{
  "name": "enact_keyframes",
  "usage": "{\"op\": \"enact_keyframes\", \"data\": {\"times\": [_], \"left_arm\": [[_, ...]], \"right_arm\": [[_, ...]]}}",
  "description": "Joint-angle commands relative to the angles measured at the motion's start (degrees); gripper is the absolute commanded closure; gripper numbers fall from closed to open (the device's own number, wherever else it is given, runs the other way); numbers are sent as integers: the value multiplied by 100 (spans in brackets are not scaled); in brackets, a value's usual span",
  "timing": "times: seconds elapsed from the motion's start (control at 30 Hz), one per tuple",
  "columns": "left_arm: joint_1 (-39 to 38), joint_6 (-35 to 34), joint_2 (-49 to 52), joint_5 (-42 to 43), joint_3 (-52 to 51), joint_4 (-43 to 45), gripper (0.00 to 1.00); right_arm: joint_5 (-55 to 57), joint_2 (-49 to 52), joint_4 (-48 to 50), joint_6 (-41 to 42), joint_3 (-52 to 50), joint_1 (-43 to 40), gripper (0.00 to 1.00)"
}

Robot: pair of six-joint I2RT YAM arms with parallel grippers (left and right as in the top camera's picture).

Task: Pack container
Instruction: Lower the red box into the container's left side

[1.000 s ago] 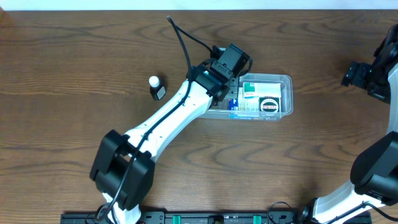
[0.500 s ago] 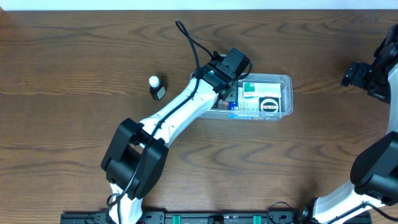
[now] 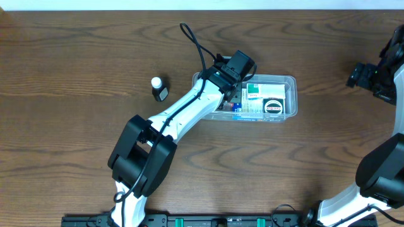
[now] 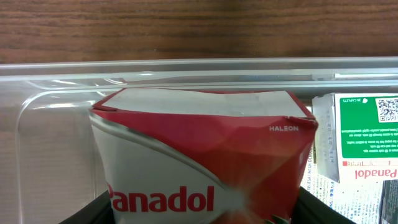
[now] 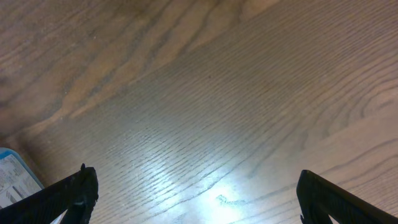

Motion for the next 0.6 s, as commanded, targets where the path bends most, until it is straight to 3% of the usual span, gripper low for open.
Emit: {"op": "enact_keyframes", "data": {"times": [0.0,0.57], "left_arm": [[42,-90,142,-131,131,-2,37],[79,-90,367,-136,92,24,37]], "right_arm": [[28,-7,0,-83,98,-50,1],[28,-7,0,-83,98,-50,1]]}}
